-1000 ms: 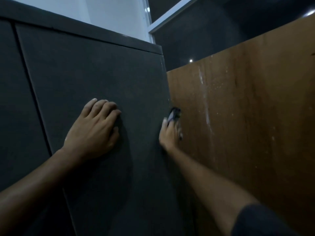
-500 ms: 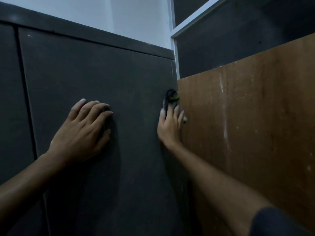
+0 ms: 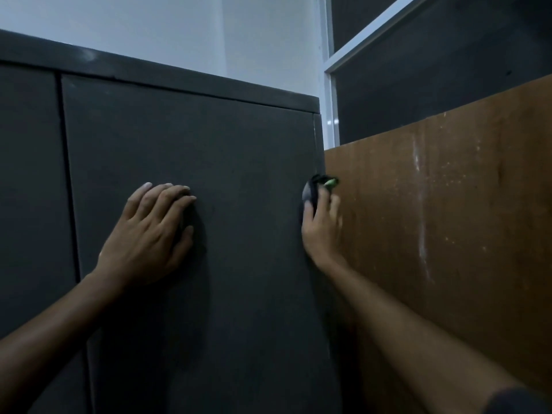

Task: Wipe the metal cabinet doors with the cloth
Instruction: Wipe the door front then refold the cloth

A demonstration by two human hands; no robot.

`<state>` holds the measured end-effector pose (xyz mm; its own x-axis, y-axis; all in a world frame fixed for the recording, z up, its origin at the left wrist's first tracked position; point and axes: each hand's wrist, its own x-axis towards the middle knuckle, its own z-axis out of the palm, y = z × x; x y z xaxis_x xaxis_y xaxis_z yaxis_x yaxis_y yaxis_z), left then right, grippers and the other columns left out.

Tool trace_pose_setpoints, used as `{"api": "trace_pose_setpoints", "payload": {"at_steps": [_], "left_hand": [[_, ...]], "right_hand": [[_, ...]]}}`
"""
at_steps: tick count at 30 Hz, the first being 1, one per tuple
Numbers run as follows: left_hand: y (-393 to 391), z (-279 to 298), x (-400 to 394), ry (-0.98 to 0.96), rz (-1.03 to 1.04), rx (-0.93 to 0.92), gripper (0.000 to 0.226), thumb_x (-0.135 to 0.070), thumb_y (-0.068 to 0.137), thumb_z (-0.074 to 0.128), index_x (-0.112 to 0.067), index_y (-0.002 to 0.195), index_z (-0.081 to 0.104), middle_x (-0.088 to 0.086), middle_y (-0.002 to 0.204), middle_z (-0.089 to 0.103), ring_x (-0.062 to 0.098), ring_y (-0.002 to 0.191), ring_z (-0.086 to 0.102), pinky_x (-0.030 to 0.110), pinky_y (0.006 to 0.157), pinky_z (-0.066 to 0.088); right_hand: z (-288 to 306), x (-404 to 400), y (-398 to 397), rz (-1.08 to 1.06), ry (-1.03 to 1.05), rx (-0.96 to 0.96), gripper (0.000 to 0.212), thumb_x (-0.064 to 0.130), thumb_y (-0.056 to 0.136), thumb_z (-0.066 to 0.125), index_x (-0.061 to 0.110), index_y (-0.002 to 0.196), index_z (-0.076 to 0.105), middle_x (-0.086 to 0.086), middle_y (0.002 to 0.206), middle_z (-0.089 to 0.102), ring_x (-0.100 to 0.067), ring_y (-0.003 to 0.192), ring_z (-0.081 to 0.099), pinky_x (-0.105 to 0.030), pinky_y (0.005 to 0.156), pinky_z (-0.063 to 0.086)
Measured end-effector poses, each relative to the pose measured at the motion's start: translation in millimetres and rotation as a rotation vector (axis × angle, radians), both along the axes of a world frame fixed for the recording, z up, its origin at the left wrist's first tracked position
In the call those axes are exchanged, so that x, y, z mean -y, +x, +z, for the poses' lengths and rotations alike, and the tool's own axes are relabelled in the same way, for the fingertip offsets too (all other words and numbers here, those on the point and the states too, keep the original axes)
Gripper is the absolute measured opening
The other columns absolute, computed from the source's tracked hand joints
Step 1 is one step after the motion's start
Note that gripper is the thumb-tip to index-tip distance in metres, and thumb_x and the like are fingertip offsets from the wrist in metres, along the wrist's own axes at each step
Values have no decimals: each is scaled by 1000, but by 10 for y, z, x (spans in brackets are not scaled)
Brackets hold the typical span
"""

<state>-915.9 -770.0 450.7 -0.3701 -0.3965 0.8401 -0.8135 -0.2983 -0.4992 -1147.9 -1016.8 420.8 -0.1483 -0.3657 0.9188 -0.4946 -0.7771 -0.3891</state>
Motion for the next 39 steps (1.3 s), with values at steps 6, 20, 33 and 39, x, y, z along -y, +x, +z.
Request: {"api": "trace_pose_setpoints", "payload": {"at_steps": [6, 20, 33, 39], "left_hand": [[-39, -19, -14, -139, -99, -106, 54, -28, 98, 48, 0, 144, 52, 20, 147, 52, 41, 135, 47, 52, 122, 25], [384, 277, -714, -169, 30, -179, 54, -36, 104, 40, -2, 144, 53, 17, 152, 50, 39, 142, 45, 53, 119, 32], [516, 253, -712, -157, -57, -176, 68, -45, 110, 24, 3, 155, 40, 21, 160, 43, 40, 150, 37, 55, 125, 28], [503, 255, -719, -193, -137, -209, 71, -47, 111, 23, 6, 156, 37, 24, 158, 43, 39, 147, 40, 50, 125, 29]], "right_hand": [[837, -640, 620, 143, -236, -9, 78, 33, 99, 55, 13, 163, 15, -16, 138, 51, -30, 112, 55, -37, 84, 47], [1176, -656, 777, 32, -243, 117, 46, 44, 93, 52, 18, 130, 62, -17, 119, 53, -35, 105, 50, -45, 86, 45], [146, -490, 704, 181, -744, -365, 37, 38, 95, 59, 8, 113, 71, -22, 112, 61, -39, 91, 57, -49, 76, 51], [1450, -1352, 1334, 154, -356, 66, 40, 43, 92, 60, 19, 123, 67, -15, 117, 56, -36, 104, 52, -46, 84, 49]]}}
